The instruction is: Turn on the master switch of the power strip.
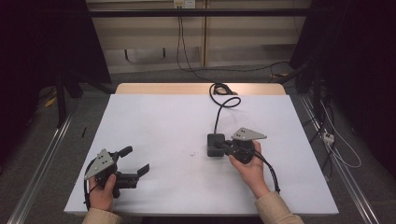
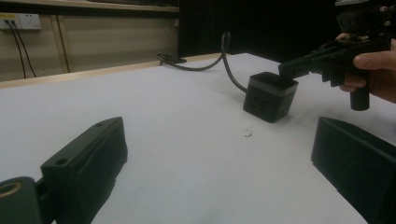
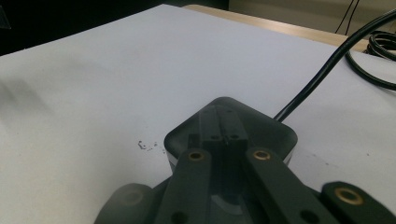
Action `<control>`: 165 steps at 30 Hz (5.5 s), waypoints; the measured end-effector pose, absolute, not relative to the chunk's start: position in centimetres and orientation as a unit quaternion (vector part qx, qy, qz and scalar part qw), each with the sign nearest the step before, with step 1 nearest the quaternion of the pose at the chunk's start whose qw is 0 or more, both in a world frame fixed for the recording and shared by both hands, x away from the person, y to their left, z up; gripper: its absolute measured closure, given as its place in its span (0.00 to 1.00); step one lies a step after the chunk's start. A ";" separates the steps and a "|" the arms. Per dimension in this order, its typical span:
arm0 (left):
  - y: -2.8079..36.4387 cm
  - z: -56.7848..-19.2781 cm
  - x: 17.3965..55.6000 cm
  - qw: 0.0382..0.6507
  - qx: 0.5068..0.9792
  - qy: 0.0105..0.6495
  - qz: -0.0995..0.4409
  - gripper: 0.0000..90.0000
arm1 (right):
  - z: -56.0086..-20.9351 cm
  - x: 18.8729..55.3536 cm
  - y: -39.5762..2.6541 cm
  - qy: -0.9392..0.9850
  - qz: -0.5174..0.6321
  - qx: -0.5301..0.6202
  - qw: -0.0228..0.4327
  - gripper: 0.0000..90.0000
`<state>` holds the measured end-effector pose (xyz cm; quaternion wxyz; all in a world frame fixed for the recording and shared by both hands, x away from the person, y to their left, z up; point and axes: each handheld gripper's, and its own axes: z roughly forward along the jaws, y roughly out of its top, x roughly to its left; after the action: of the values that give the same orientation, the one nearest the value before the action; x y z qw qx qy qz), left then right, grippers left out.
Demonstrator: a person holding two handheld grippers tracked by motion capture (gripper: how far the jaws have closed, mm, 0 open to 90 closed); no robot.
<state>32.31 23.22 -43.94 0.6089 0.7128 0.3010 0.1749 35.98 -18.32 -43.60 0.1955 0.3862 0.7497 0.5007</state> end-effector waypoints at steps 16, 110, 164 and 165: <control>23.3 -43.9 32.3 0.607 0.713 0.303 0.177 0.03 | -43.7 36.1 -18.4 0.749 0.502 0.388 0.192 1.00; 23.1 -43.9 32.3 0.607 0.715 0.298 0.178 0.04 | -43.9 36.0 -18.4 0.738 0.508 0.402 0.187 1.00; 23.3 -43.8 32.3 0.610 0.711 0.301 0.180 0.04 | -42.6 35.4 -18.6 0.741 0.516 0.395 0.171 0.55; 23.3 -43.8 32.2 0.610 0.710 0.302 0.180 0.04 | -42.6 35.4 -18.6 0.739 0.517 0.397 0.170 0.54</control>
<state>32.24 23.27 -43.83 0.6101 0.7100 0.3022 0.1797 35.40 -18.60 -42.60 0.1703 0.3971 0.7390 0.5170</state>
